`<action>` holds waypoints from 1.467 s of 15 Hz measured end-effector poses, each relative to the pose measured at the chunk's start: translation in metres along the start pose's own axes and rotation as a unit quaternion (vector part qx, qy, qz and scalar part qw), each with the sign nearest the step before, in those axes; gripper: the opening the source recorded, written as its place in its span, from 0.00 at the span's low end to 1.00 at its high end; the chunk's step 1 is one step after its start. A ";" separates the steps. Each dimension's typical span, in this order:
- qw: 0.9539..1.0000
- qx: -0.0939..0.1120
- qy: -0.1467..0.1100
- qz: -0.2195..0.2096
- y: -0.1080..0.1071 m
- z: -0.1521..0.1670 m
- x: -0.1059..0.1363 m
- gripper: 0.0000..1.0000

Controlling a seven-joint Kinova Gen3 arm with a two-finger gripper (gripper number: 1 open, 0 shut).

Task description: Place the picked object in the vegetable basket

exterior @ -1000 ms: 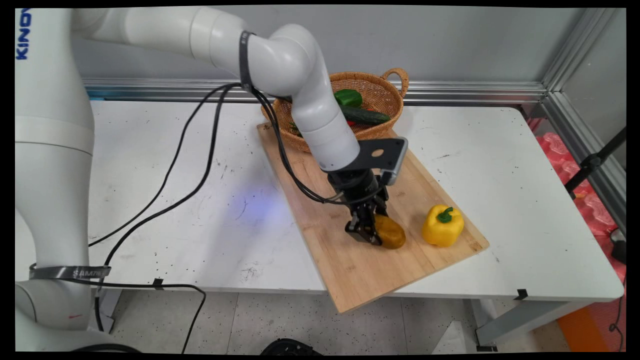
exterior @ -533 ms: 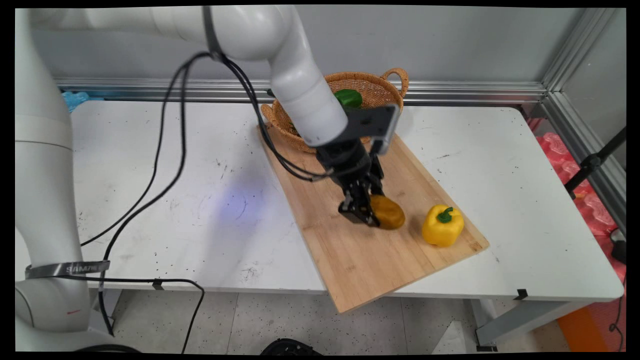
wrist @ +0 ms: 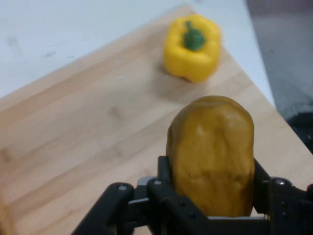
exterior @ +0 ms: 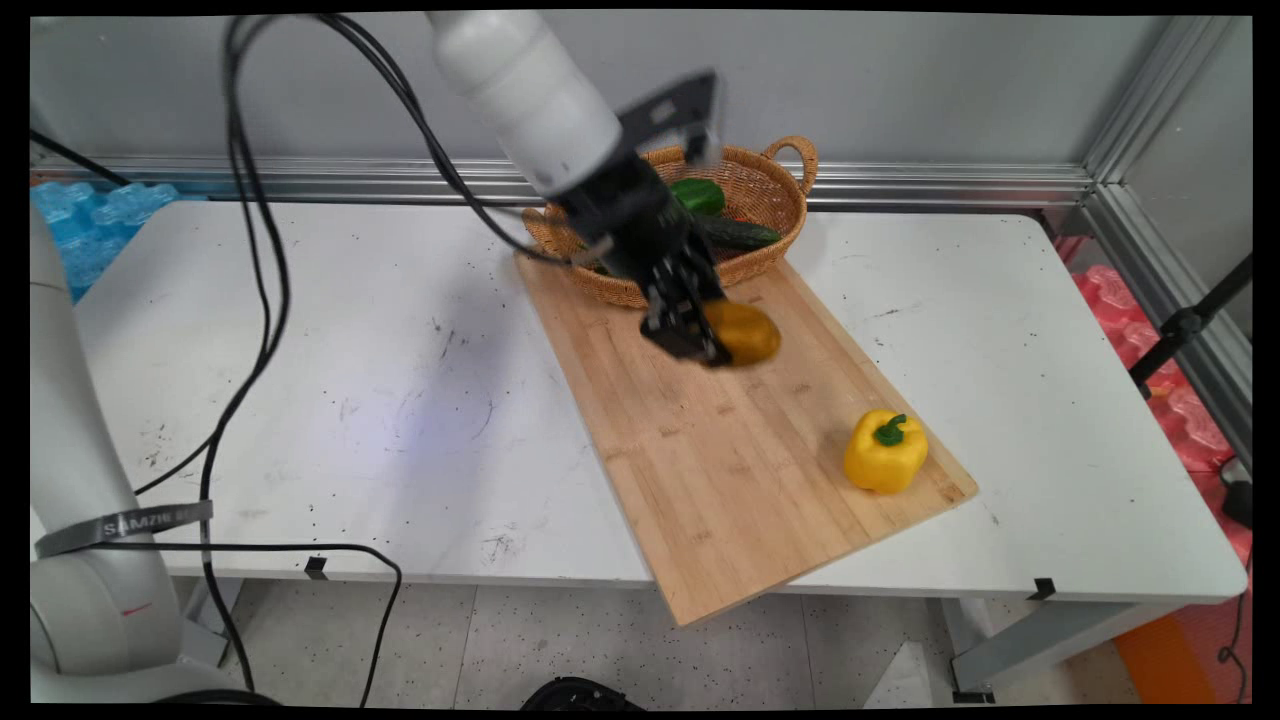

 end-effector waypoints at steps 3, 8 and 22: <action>0.998 0.035 0.008 -0.058 -0.016 -0.033 -0.012 0.00; 0.983 0.095 0.011 -0.155 -0.049 -0.071 -0.034 0.00; 0.948 0.165 -0.027 -0.269 -0.135 -0.049 -0.071 0.00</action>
